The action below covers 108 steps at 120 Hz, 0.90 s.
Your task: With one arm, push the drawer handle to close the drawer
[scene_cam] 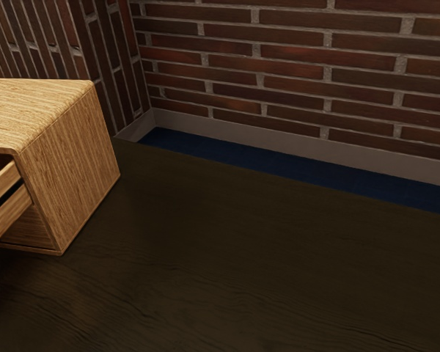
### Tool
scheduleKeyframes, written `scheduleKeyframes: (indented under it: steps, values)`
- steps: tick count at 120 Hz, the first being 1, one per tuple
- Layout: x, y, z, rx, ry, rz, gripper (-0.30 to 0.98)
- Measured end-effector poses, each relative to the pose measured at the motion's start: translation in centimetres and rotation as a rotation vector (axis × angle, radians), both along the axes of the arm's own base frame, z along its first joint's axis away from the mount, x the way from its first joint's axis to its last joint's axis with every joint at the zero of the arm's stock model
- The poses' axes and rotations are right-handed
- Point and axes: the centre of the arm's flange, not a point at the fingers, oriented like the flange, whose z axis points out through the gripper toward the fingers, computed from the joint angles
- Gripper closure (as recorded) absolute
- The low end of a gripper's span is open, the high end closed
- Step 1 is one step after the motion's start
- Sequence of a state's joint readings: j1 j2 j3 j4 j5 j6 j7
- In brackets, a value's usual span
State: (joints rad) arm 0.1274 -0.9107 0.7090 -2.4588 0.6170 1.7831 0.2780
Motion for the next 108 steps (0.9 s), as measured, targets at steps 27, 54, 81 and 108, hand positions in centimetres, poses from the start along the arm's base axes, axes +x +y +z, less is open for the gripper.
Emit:
scheduleKeyframes:
  steps: [27, 54, 81, 108]
  values:
    - [0.7, 0.2, 0.5, 0.021, -0.032, -0.015, 0.79]
    - [3.3, 0.5, 0.3, 0.036, -0.020, -0.049, 0.79]
    - [4.6, 0.9, 0.3, 0.055, -0.017, -0.054, 0.79]
    - [5.7, 1.4, 1.1, 0.076, -0.024, -0.058, 0.79]
